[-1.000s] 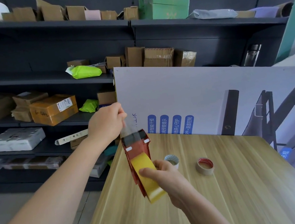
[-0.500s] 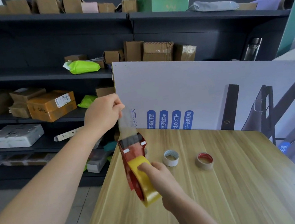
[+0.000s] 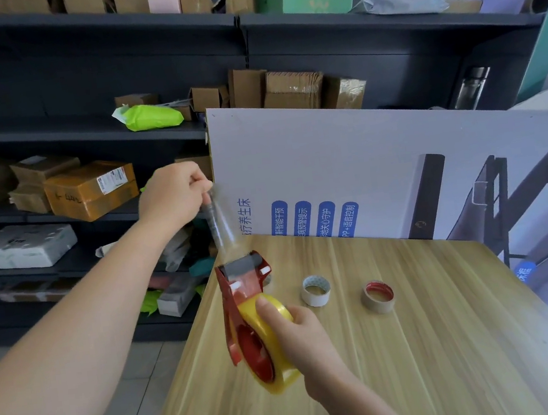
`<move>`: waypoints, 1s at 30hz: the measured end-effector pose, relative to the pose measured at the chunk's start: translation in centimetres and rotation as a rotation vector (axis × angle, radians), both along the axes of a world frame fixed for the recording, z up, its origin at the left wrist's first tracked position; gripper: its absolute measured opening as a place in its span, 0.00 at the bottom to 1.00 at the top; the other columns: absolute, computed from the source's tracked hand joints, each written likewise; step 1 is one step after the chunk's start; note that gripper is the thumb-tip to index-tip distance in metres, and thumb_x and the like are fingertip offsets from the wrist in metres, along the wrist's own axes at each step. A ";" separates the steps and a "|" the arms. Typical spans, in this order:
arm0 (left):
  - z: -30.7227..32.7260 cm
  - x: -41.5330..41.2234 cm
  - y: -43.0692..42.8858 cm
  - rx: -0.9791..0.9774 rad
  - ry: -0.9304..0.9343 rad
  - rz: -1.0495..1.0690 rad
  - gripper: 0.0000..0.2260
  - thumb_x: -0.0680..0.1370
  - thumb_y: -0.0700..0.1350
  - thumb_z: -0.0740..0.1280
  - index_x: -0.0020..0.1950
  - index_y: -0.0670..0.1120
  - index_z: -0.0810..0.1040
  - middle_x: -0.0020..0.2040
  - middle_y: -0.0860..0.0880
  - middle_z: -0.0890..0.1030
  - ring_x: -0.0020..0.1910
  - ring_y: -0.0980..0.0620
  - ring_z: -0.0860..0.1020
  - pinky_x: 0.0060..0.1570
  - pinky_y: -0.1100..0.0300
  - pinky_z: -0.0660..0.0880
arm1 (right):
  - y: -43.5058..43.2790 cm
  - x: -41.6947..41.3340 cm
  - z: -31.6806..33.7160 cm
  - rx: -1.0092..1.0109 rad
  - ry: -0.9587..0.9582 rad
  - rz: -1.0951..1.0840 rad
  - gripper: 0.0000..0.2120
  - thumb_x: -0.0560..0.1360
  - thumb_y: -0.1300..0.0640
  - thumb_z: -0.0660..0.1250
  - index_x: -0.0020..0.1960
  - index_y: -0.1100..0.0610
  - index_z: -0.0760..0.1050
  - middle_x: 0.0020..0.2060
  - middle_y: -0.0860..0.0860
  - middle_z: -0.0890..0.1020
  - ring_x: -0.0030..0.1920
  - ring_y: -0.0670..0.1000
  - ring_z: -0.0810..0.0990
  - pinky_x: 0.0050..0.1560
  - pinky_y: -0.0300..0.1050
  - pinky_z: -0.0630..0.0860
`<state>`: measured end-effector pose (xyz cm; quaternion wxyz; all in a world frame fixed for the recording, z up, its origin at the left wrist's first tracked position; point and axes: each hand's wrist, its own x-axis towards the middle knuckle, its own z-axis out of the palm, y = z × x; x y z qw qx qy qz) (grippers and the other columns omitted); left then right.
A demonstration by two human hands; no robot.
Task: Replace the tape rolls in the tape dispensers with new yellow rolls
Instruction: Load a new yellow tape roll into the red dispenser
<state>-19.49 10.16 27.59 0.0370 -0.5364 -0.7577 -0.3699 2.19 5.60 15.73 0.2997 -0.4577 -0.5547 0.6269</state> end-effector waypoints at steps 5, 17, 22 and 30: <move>0.4 -1.3 0.4 0.028 -0.019 0.058 0.08 0.78 0.45 0.62 0.39 0.49 0.76 0.34 0.54 0.82 0.37 0.52 0.80 0.44 0.47 0.79 | 0.1 0.0 -0.2 -0.014 -0.045 0.131 0.14 0.66 0.46 0.70 0.46 0.53 0.77 0.38 0.49 0.81 0.37 0.45 0.83 0.40 0.44 0.82; -1.6 -3.0 1.3 -0.028 -0.077 0.075 0.09 0.75 0.47 0.69 0.35 0.51 0.78 0.37 0.50 0.81 0.38 0.48 0.80 0.41 0.49 0.80 | -0.5 0.3 -0.9 0.022 -0.001 0.019 0.15 0.61 0.47 0.64 0.41 0.56 0.76 0.33 0.49 0.74 0.32 0.46 0.71 0.34 0.39 0.68; -3.6 -3.8 1.2 -0.108 -0.189 0.097 0.06 0.72 0.45 0.73 0.37 0.52 0.79 0.40 0.50 0.82 0.38 0.48 0.81 0.42 0.52 0.79 | 0.1 1.1 -0.1 0.027 0.079 -0.034 0.17 0.60 0.49 0.66 0.41 0.61 0.77 0.33 0.51 0.76 0.37 0.51 0.74 0.41 0.47 0.69; -9.0 -2.6 0.3 -0.178 -0.575 -0.012 0.08 0.74 0.35 0.68 0.38 0.46 0.78 0.35 0.47 0.79 0.31 0.51 0.76 0.27 0.60 0.75 | 0.8 1.9 0.8 -0.023 0.190 -0.080 0.05 0.60 0.51 0.68 0.31 0.52 0.79 0.29 0.50 0.78 0.34 0.53 0.77 0.38 0.48 0.73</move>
